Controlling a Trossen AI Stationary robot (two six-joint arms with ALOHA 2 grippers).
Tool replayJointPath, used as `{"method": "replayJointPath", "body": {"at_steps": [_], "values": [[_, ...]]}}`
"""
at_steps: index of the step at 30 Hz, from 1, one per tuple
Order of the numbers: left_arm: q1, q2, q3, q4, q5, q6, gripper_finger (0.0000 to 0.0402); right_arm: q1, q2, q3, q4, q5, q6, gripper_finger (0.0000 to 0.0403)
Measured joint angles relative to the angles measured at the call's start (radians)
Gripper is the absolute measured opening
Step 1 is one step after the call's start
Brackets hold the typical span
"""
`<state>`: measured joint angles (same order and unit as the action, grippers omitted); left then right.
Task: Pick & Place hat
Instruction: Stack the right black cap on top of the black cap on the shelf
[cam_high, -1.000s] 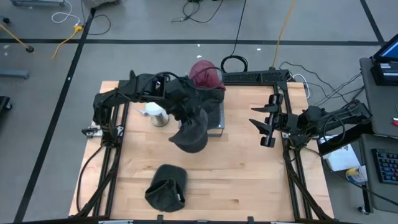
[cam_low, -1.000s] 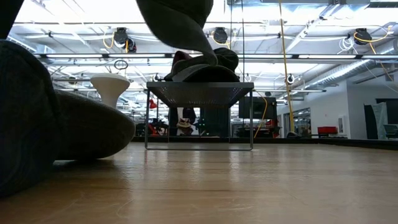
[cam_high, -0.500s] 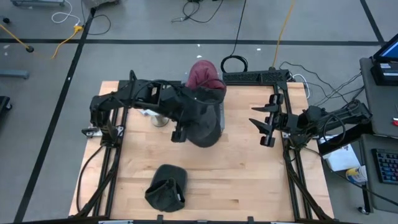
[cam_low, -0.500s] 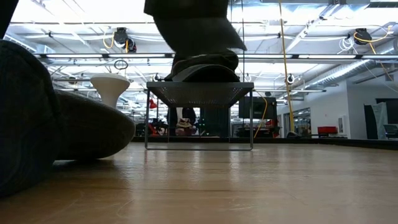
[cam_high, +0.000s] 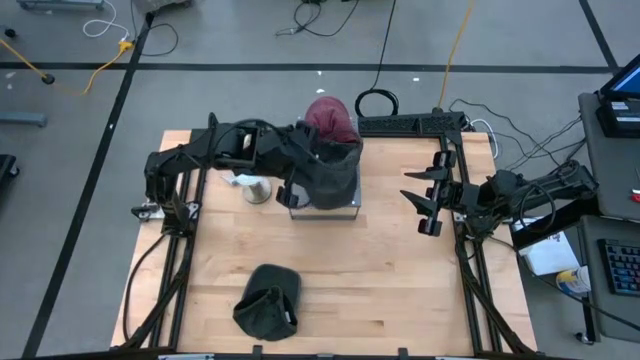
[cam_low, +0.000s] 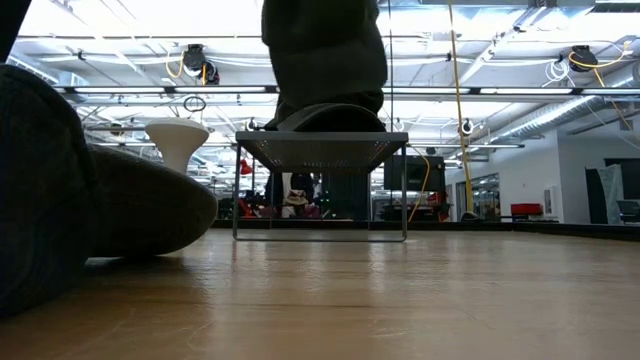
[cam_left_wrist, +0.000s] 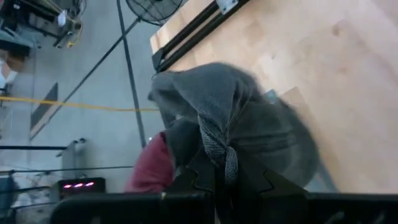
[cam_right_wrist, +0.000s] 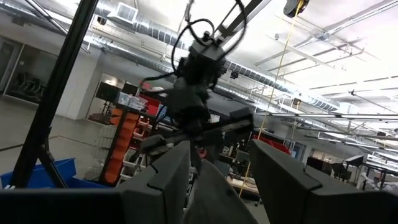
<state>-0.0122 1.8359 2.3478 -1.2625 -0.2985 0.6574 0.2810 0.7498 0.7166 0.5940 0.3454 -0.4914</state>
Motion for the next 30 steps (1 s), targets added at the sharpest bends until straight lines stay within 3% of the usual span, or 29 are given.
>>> {"method": "replayJointPath", "body": {"at_steps": [19,22,30], "values": [[0.168,0.011,-0.018,-0.018,0.038,0.022,0.0020,0.000,0.013,0.000,0.009,0.077,0.001,0.0160],[0.194,0.011,-0.035,-0.017,0.086,0.012,0.0020,0.000,0.025,0.000,0.009,0.077,0.000,0.0160],[0.145,0.010,-0.050,0.086,0.188,0.053,0.0020,0.000,0.057,0.000,0.009,0.150,-0.050,0.0160]]}}
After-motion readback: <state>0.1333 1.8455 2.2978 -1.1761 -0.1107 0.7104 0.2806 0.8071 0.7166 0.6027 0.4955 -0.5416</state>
